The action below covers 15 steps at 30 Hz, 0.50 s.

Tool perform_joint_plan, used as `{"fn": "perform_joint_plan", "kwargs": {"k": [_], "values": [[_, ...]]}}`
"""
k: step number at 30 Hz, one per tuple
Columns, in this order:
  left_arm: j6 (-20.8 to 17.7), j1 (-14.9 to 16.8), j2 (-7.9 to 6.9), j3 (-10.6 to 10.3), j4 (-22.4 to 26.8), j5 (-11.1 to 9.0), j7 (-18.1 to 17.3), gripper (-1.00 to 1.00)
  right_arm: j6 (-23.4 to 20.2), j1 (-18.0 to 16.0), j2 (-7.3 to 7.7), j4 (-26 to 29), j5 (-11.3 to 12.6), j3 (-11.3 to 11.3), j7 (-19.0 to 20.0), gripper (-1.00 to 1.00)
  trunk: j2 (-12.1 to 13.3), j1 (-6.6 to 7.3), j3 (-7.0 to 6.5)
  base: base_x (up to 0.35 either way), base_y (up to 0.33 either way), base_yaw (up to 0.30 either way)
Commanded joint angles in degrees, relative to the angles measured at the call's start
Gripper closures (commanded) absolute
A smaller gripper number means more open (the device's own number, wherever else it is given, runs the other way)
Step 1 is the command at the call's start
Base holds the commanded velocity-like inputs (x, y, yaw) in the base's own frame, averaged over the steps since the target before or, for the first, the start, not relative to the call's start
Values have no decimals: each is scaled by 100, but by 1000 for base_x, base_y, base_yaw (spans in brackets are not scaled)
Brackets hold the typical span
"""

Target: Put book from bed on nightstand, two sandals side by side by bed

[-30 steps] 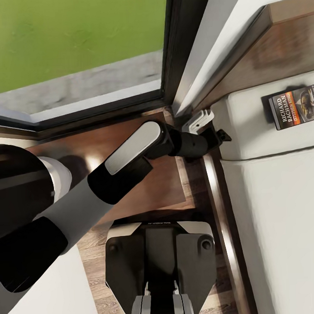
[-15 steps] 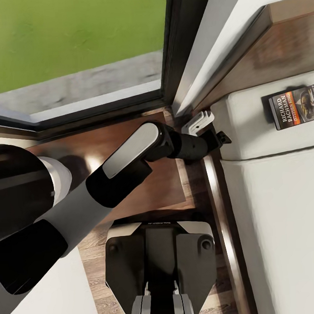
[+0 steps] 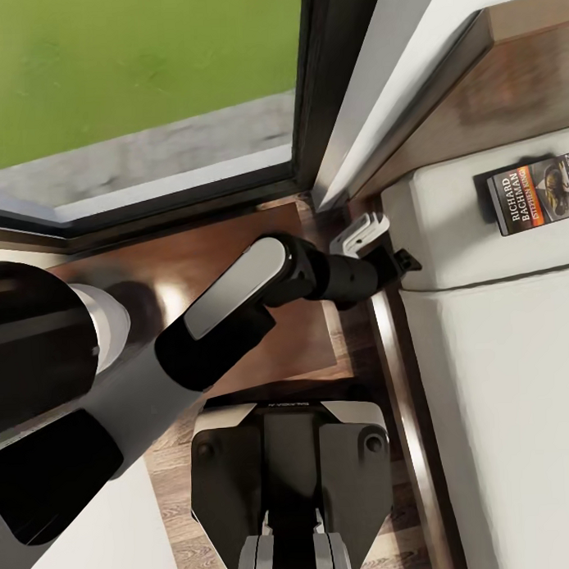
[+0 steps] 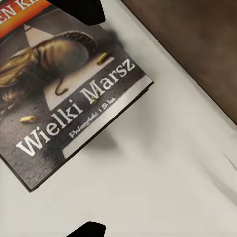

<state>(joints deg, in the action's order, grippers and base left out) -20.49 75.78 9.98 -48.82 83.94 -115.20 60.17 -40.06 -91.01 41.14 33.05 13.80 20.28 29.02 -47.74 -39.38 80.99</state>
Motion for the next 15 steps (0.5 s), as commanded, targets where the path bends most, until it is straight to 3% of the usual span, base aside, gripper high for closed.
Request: {"fn": "perform_joint_plan", "kwargs": {"k": [1, 15], "values": [[-29, -40, 1, 4, 48, -7, 67, -100, -39, -4, 1, 1, 9, 20, 13, -100, -4, -2, 3, 0, 0, 0], [1, -189, 2, 0, 340, -3, 345, -100, -18, -4, 27, 0, 16, 20, 104, -100, -4, -2, 5, 0, 0, 0]]}}
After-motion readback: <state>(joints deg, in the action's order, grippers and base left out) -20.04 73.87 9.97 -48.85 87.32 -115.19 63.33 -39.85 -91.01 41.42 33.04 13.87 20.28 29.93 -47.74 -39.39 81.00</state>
